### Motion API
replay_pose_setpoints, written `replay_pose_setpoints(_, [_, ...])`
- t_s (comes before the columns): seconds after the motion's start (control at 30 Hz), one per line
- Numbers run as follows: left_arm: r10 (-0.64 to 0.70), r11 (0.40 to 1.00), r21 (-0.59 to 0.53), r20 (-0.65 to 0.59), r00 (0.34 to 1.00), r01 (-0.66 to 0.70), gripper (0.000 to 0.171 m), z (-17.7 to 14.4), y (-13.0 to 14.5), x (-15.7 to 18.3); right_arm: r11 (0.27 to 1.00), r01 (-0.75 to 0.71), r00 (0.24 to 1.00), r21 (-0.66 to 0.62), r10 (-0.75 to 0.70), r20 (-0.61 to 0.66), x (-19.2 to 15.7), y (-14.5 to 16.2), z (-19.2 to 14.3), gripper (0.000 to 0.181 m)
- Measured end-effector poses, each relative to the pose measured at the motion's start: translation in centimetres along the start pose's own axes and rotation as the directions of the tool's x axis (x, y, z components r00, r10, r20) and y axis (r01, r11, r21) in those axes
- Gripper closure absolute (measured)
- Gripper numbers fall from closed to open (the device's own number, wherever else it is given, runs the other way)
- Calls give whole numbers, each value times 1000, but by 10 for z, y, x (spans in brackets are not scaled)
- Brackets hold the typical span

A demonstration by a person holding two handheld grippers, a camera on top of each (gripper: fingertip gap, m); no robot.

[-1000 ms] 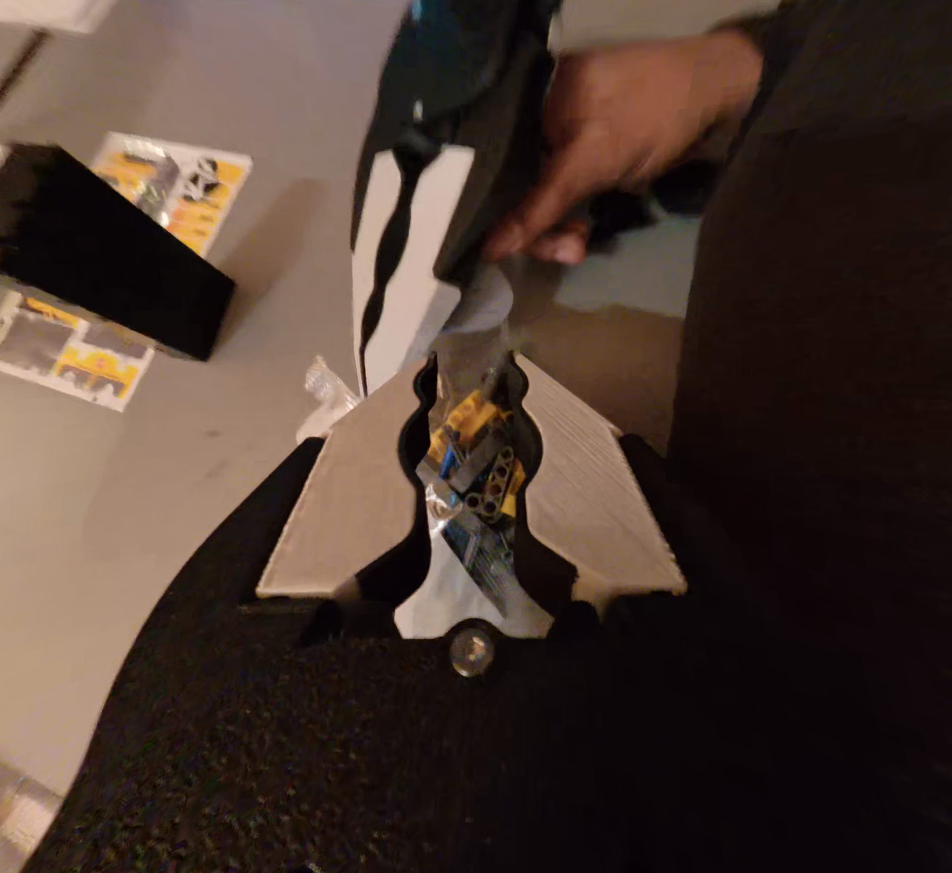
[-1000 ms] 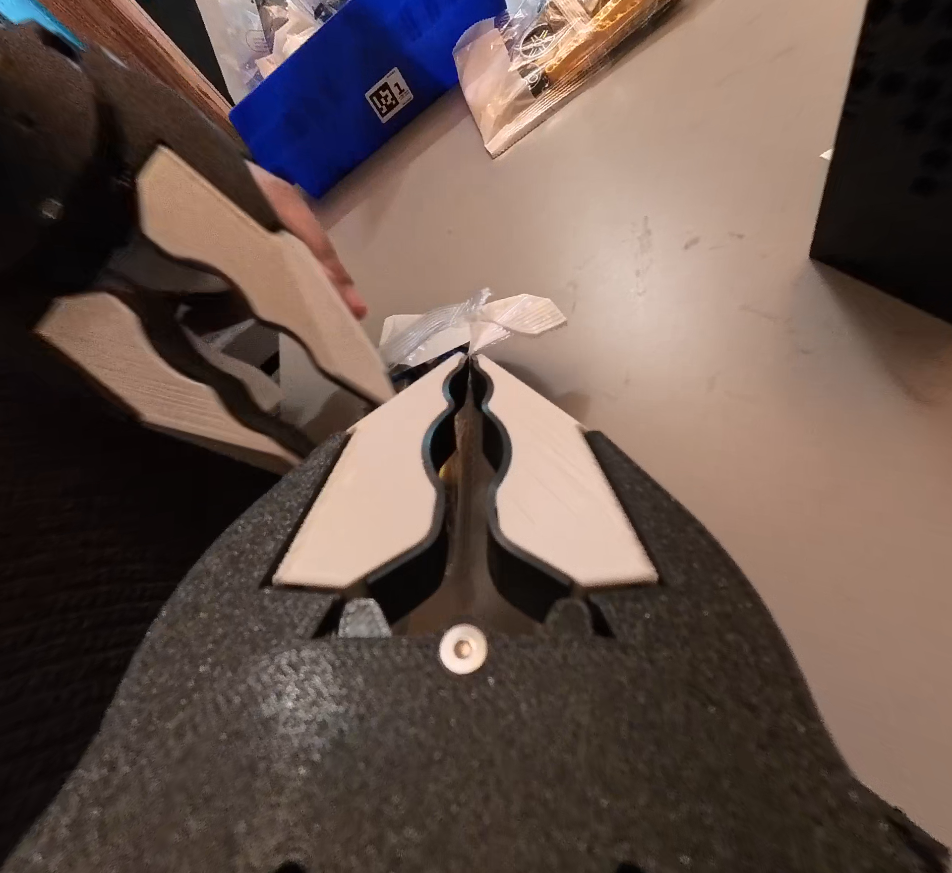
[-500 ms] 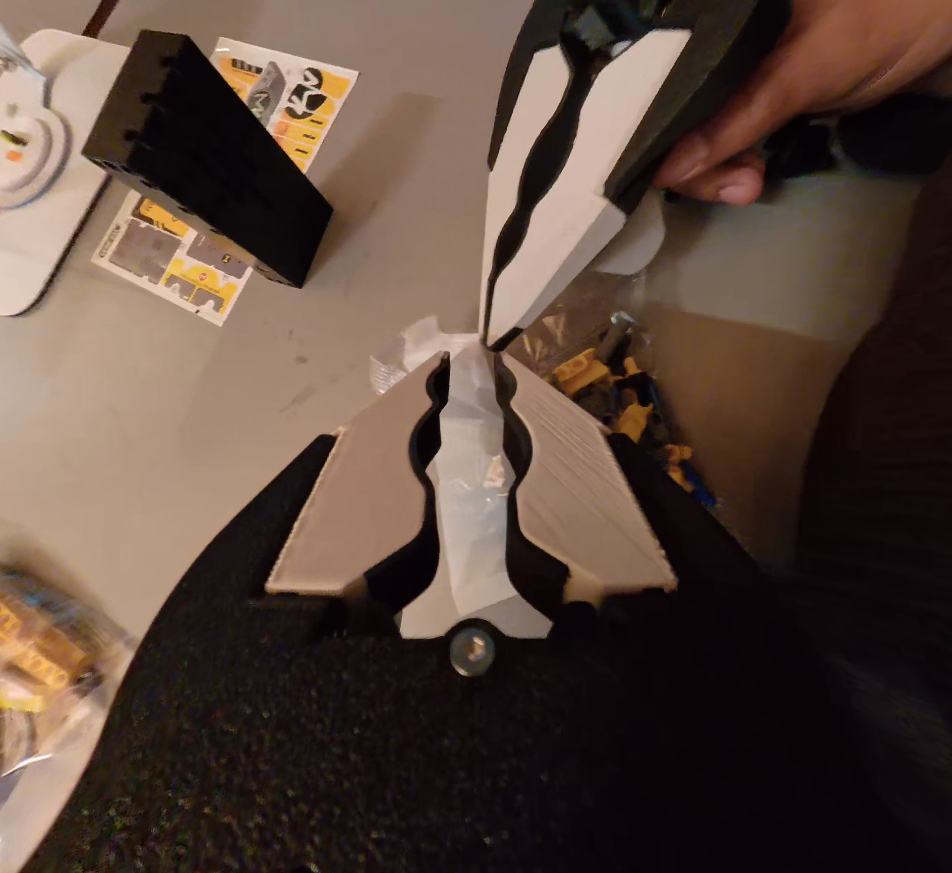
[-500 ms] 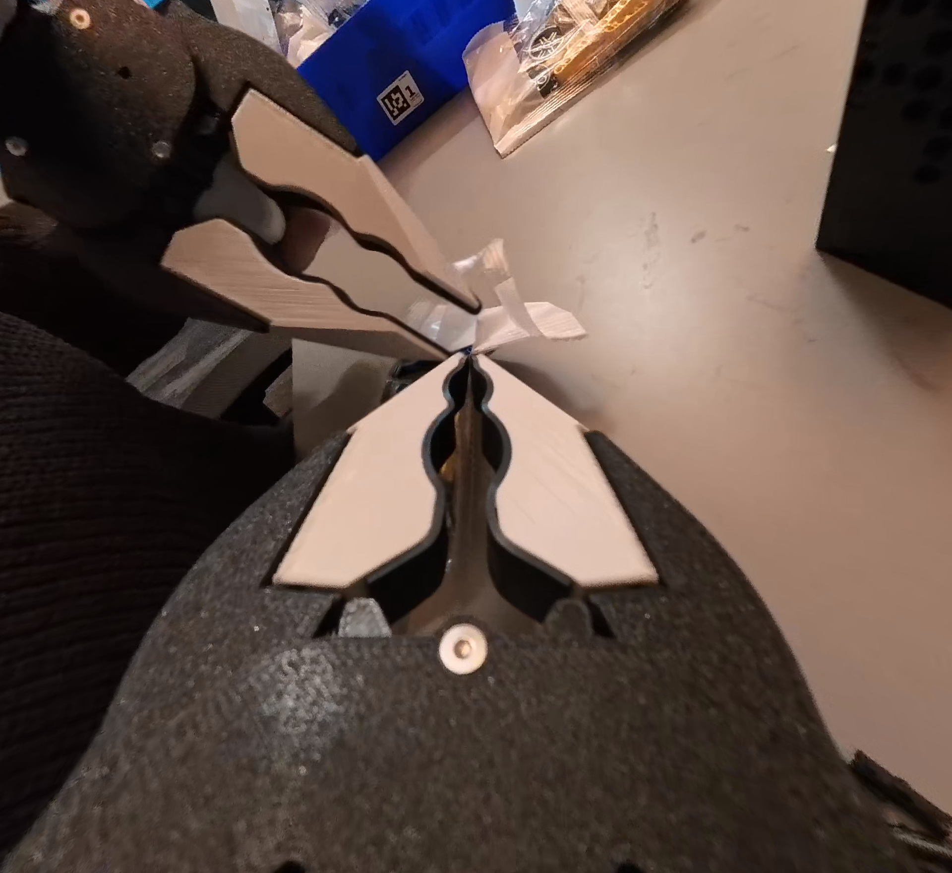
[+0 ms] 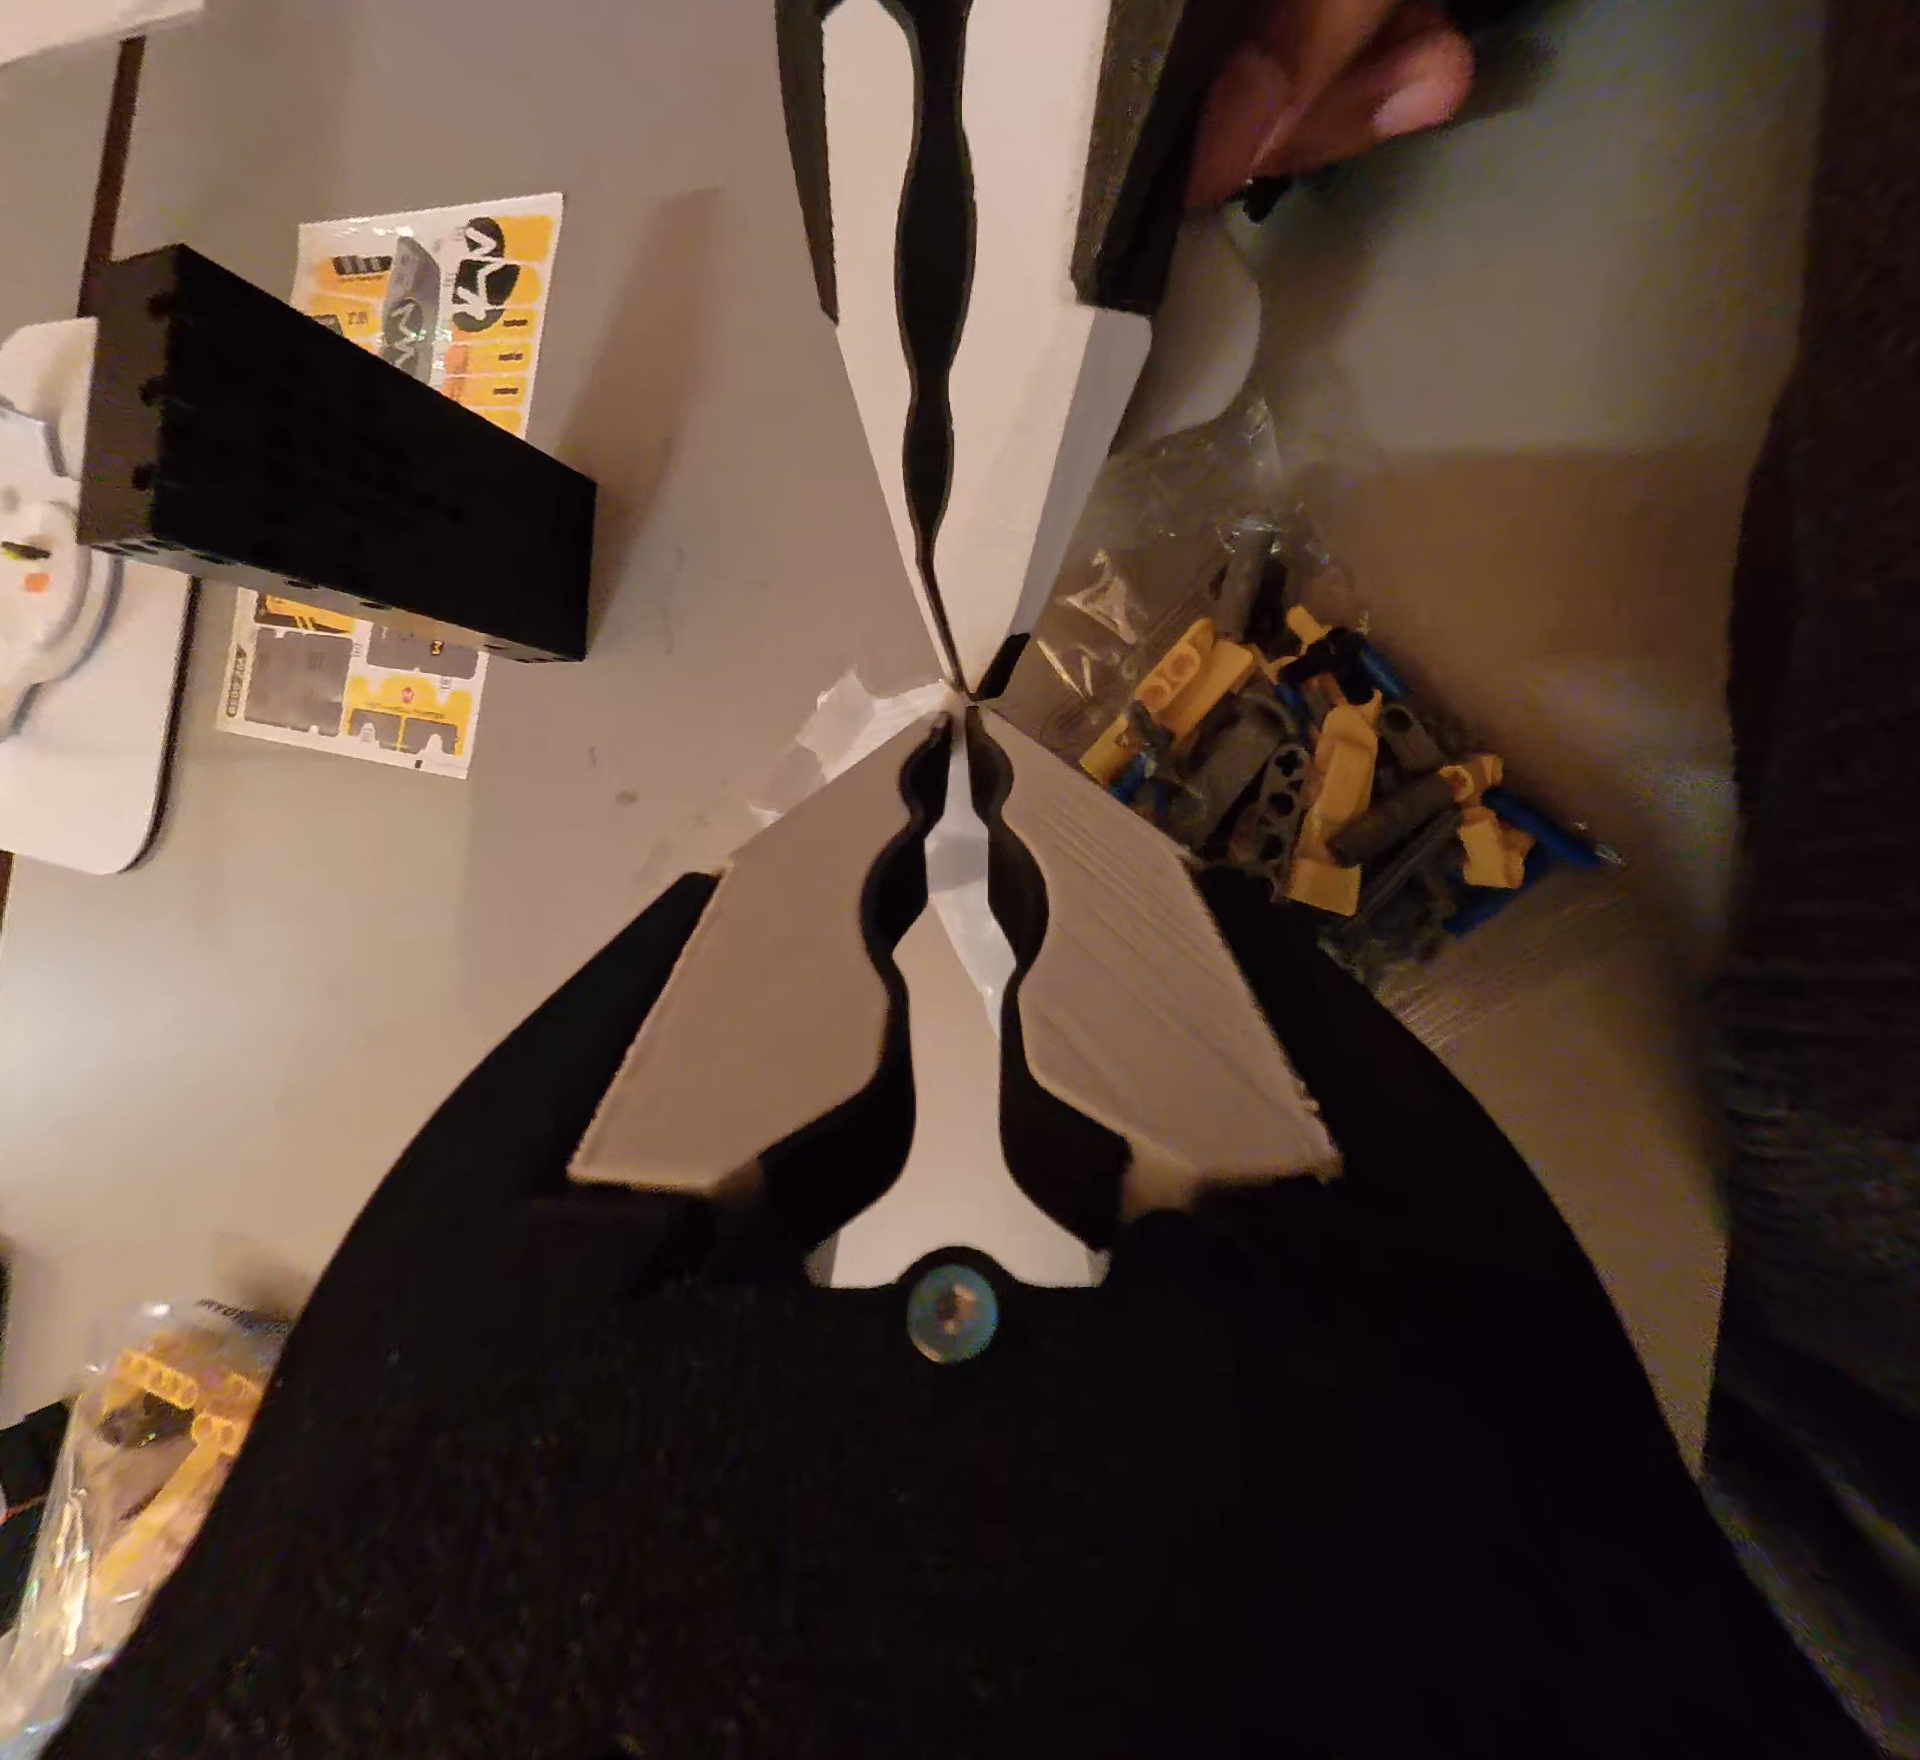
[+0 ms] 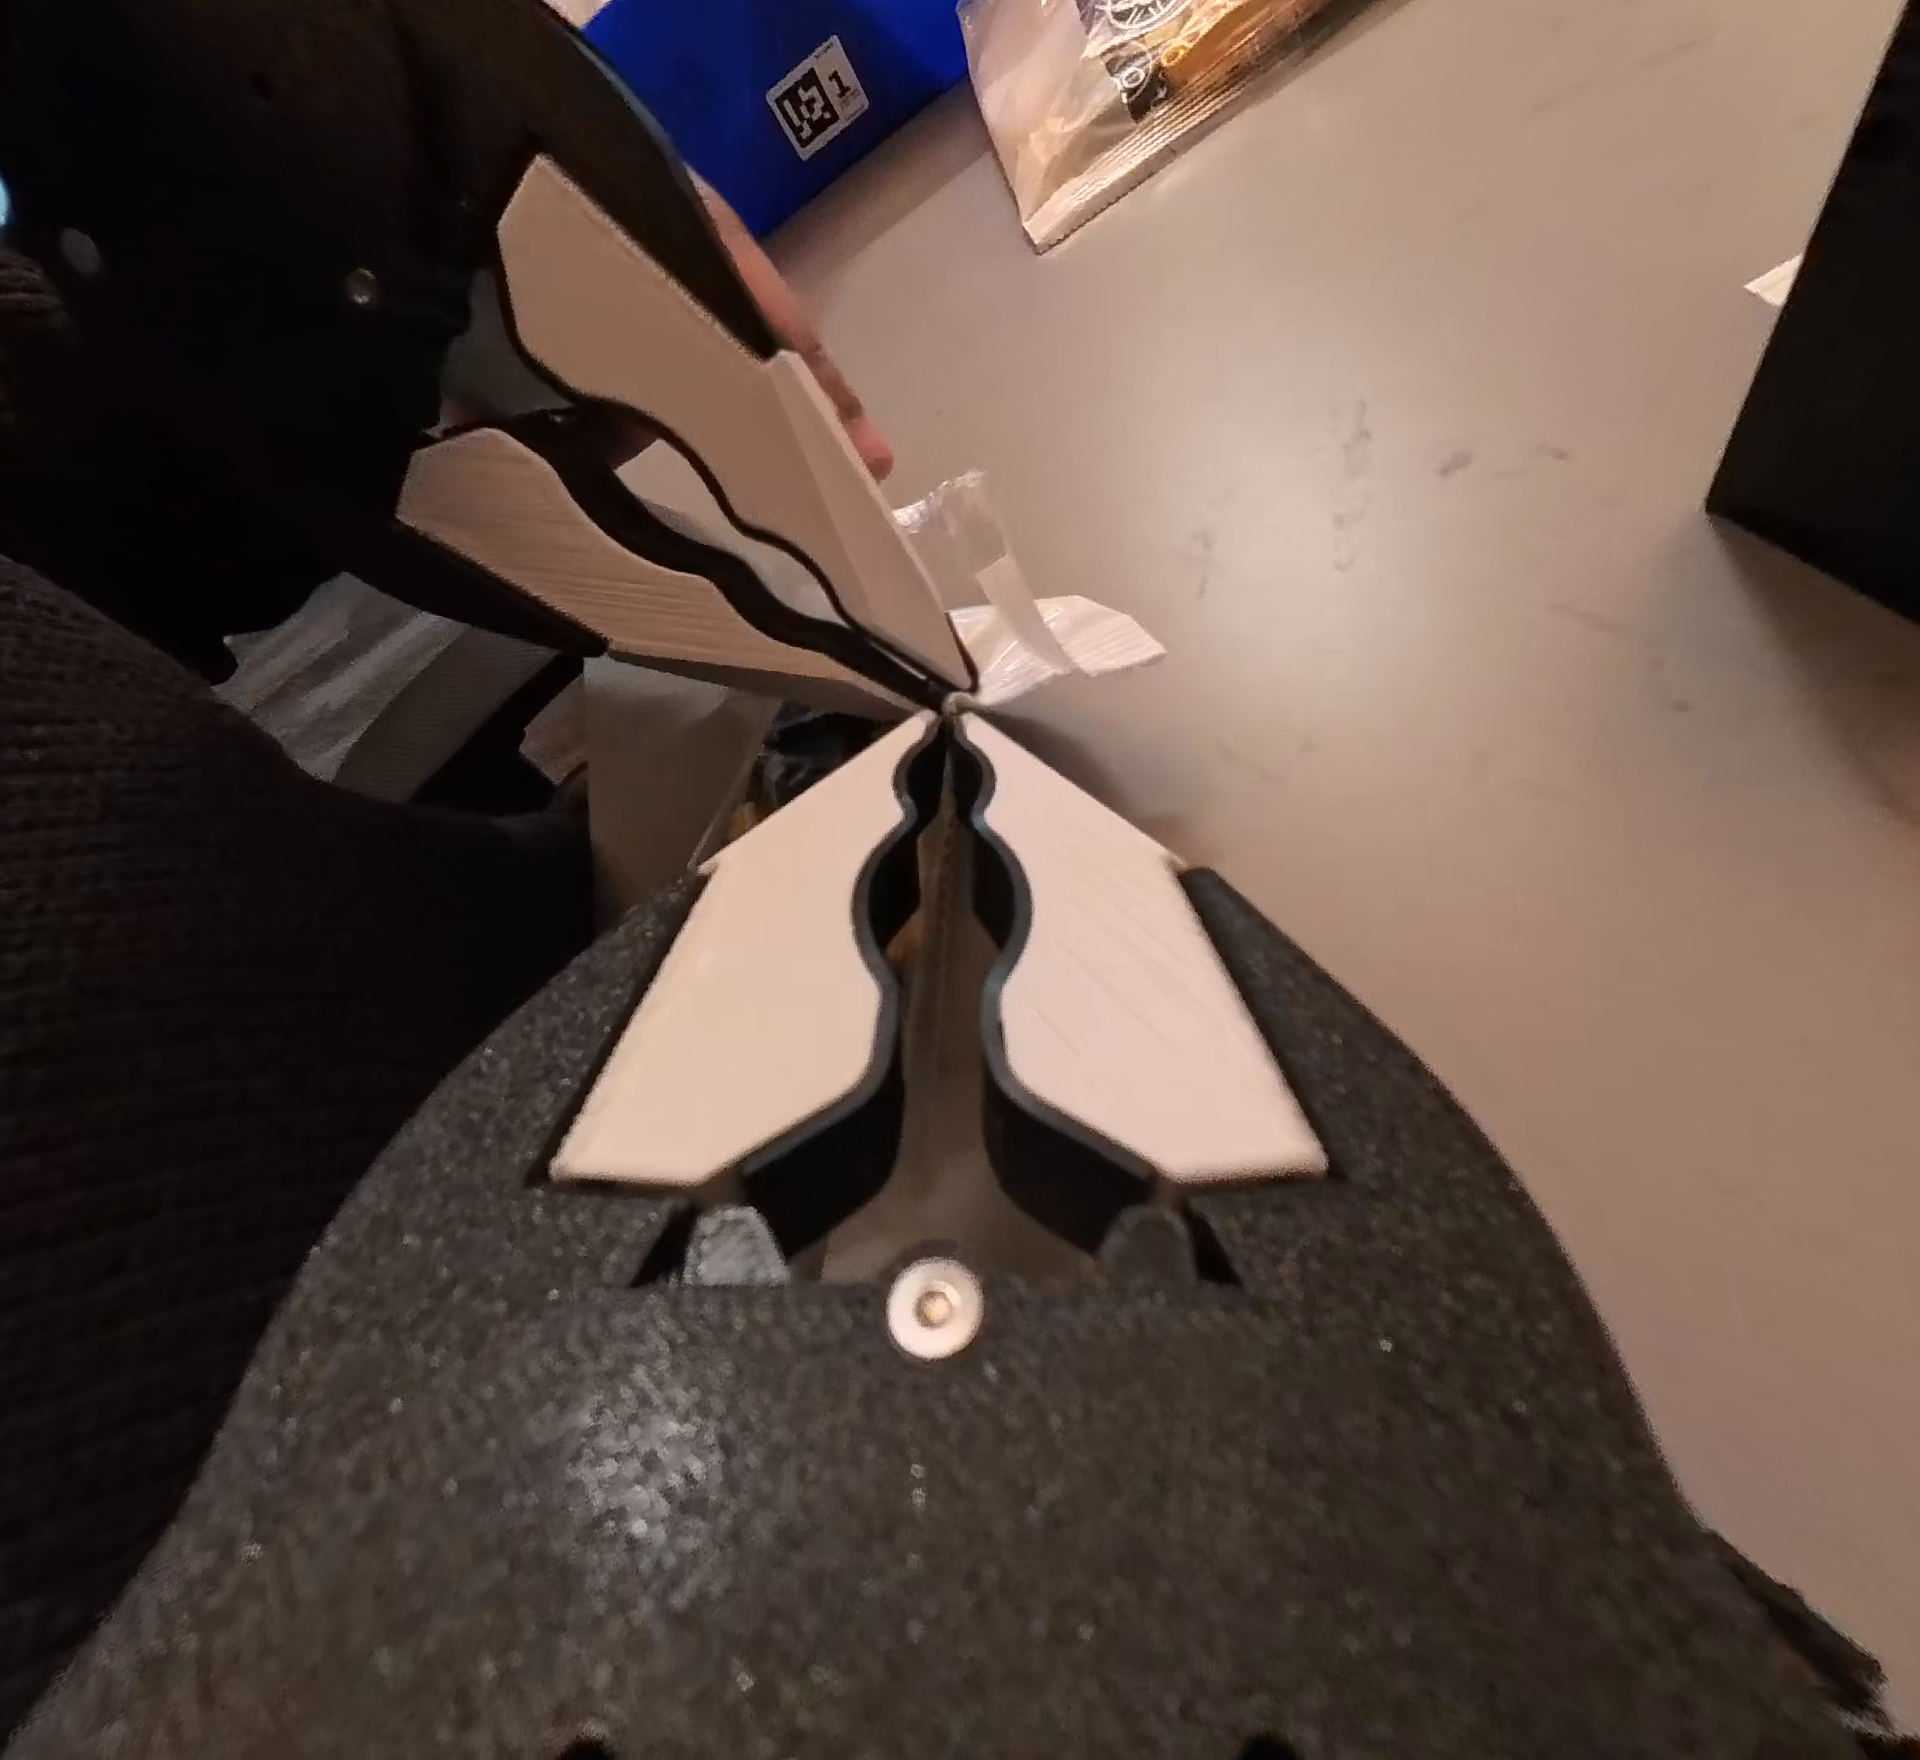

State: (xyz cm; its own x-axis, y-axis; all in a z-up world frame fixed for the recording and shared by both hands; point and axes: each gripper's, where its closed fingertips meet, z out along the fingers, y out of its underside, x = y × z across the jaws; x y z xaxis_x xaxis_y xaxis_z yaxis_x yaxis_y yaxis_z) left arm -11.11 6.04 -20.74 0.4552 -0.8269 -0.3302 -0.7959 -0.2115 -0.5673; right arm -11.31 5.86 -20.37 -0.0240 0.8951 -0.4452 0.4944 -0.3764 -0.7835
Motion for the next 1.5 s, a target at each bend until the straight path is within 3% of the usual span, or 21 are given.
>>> replay_pose_setpoints(0.27, [-103, 995, -6, -26, 994, 103, 171, 3, 5, 3, 997, 35, 997, -67, -40, -73, 5, 7, 4, 181])
replay_pose_setpoints(0.67, [-117, 993, -19, -32, 993, 117, 171, 3, 11, 5, 998, -12, 998, -65, 8, -58, 7, 13, 8, 179])
replay_pose_setpoints(0.87, [-189, 982, 6, -72, 979, 190, 171, 1, 6, 8, 997, -3, 999, -72, 0, -32, 2, 16, 14, 170])
replay_pose_setpoints(1.07, [-259, 965, 29, -32, 965, 260, 171, 1, 6, 2, 998, 13, 998, -68, -18, -68, 3, 13, 16, 181])
replay_pose_setpoints(1.33, [-458, 884, 171, 130, 879, 435, 171, 5, -3, -11, 1000, -16, 985, 24, 20, -171, 13, 5, 8, 181])
replay_pose_setpoints(1.5, [-625, 777, 222, 159, 764, 589, 171, 12, -2, -14, 997, -60, 971, 56, 72, -230, 20, 7, 8, 181])
